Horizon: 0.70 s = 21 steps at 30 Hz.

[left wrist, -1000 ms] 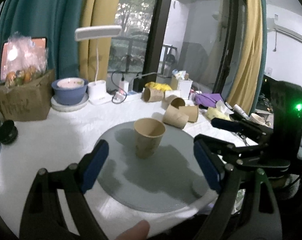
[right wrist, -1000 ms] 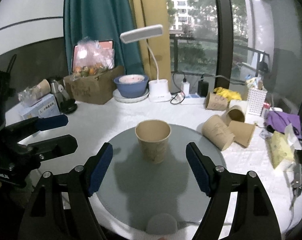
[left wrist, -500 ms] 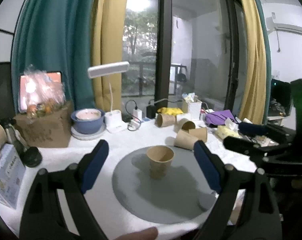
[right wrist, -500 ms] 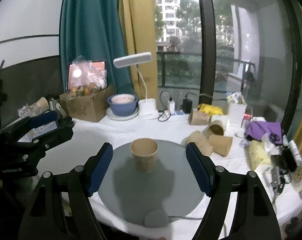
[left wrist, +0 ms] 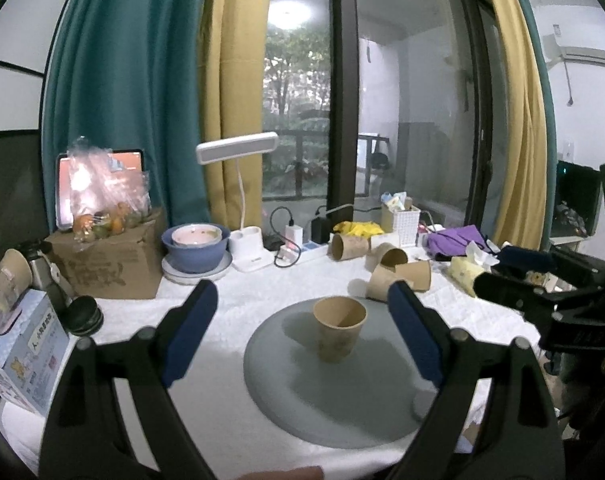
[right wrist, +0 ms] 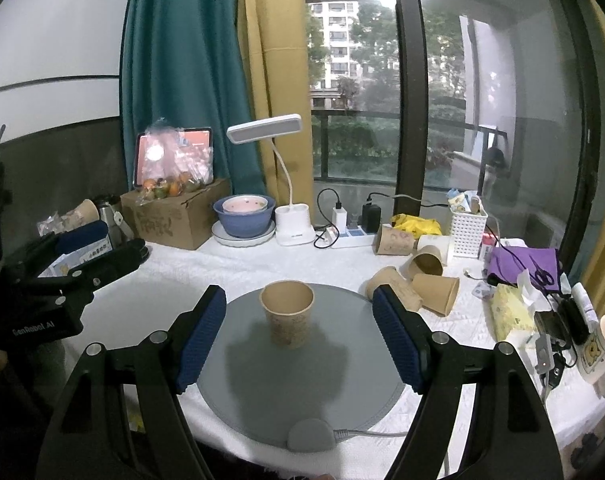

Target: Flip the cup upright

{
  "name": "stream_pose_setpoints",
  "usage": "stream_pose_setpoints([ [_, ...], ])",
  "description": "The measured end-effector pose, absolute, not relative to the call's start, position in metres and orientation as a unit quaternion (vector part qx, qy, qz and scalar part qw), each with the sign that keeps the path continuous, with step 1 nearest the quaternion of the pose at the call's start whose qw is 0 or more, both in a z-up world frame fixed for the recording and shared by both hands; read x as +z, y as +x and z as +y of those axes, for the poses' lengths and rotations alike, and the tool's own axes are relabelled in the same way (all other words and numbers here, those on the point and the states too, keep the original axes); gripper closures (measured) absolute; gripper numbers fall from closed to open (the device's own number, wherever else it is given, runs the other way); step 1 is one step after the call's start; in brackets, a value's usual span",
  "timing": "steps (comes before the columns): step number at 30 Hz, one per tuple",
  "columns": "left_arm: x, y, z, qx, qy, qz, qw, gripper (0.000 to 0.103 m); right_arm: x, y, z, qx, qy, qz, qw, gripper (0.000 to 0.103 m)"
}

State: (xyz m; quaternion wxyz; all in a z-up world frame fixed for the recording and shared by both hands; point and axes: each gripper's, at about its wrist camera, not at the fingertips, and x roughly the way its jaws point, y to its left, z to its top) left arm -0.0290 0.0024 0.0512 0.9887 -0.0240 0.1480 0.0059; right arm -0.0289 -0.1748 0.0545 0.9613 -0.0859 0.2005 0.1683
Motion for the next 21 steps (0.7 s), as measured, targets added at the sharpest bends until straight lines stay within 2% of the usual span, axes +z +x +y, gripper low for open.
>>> stream_pose_setpoints([
  [21, 0.0513, -0.0299, 0.0023, -0.002, -0.030, 0.154, 0.988, 0.015, 0.0541, -0.0307, -0.1683, 0.172, -0.092, 0.203, 0.960, 0.024],
])
